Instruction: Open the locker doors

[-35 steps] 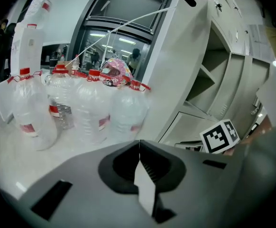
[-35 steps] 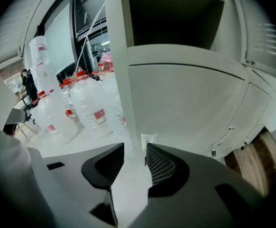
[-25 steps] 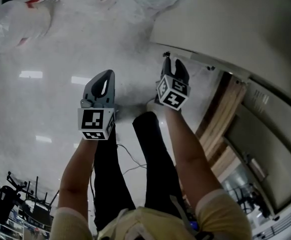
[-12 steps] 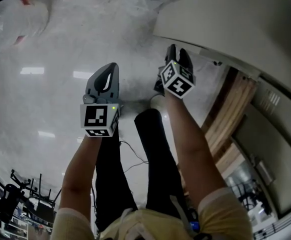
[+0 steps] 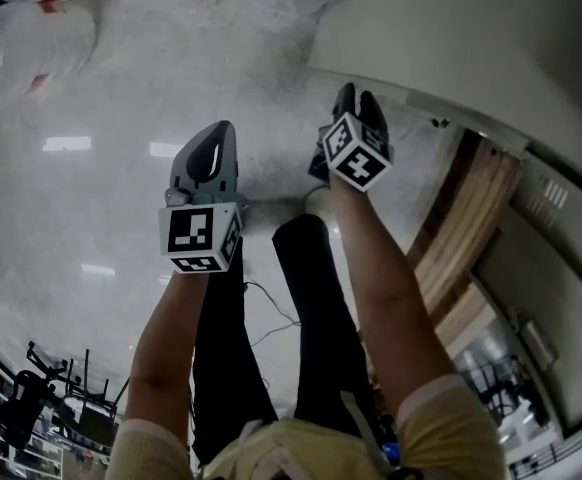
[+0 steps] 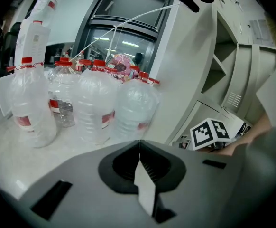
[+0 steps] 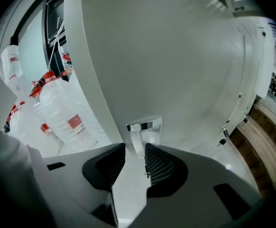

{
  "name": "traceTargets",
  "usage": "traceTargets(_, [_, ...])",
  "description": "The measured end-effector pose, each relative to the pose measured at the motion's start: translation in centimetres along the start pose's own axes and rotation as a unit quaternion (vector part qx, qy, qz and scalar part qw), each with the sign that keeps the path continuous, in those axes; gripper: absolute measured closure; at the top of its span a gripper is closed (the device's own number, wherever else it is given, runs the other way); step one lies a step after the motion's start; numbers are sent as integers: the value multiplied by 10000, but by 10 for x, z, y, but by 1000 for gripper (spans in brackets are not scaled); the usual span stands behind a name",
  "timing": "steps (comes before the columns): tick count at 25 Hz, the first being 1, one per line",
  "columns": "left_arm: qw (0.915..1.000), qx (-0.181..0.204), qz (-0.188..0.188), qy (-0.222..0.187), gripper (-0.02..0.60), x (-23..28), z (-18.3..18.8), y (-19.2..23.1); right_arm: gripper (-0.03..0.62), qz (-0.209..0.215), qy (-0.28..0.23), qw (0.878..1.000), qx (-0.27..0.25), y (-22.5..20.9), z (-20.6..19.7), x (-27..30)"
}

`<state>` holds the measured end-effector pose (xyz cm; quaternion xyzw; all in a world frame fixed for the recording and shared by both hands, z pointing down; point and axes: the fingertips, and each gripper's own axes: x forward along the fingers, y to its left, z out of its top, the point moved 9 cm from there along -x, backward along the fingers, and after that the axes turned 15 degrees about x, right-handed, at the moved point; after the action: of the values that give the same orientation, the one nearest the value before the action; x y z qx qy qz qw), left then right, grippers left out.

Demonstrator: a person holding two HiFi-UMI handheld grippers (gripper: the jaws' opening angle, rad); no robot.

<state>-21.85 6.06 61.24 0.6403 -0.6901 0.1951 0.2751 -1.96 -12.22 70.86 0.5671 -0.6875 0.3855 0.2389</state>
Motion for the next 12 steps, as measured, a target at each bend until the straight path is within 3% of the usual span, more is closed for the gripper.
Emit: traceTargets(12, [9998,163,-82,69,577,-7,-1,-2,482,35,233,9993,-279,-6,-14,-8])
